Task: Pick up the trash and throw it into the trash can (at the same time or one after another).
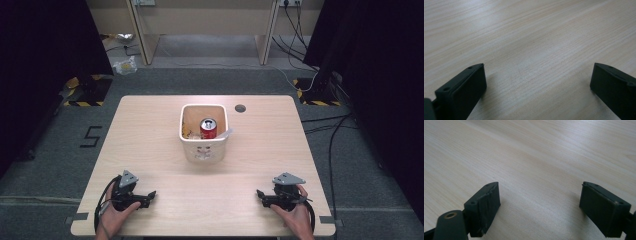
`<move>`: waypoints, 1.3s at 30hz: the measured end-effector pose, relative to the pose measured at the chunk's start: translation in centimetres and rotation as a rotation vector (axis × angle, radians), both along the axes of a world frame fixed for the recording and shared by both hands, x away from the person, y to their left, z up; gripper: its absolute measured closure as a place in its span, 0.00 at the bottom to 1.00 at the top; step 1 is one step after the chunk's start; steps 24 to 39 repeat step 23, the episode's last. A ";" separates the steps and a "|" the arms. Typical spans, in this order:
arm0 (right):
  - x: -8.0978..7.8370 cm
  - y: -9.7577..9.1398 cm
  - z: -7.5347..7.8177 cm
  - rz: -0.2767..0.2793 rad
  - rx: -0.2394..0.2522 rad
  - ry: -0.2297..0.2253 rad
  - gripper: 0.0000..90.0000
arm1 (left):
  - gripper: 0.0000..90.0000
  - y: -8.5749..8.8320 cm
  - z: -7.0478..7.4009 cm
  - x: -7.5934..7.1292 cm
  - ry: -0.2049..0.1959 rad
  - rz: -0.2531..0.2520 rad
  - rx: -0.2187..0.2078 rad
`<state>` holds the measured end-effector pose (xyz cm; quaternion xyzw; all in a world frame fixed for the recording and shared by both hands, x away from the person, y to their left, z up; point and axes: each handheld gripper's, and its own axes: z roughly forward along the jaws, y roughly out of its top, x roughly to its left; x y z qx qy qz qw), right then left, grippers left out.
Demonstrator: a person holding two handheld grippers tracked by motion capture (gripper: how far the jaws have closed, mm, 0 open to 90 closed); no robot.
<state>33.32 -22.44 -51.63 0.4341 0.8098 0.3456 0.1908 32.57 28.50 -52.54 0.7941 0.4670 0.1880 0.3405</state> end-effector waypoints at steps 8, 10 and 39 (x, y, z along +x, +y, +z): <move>-0.1 0.1 0.0 -0.006 -0.005 0.005 0.17 | 0.00 0.0 0.0 0.0 0.000 0.000 0.000; -0.1 0.1 0.0 -0.006 -0.005 0.005 0.17 | 0.00 0.0 0.0 0.0 0.000 0.000 -0.001; -0.1 0.1 0.0 -0.005 -0.006 0.003 0.16 | 0.00 0.0 0.0 0.0 0.000 0.000 0.000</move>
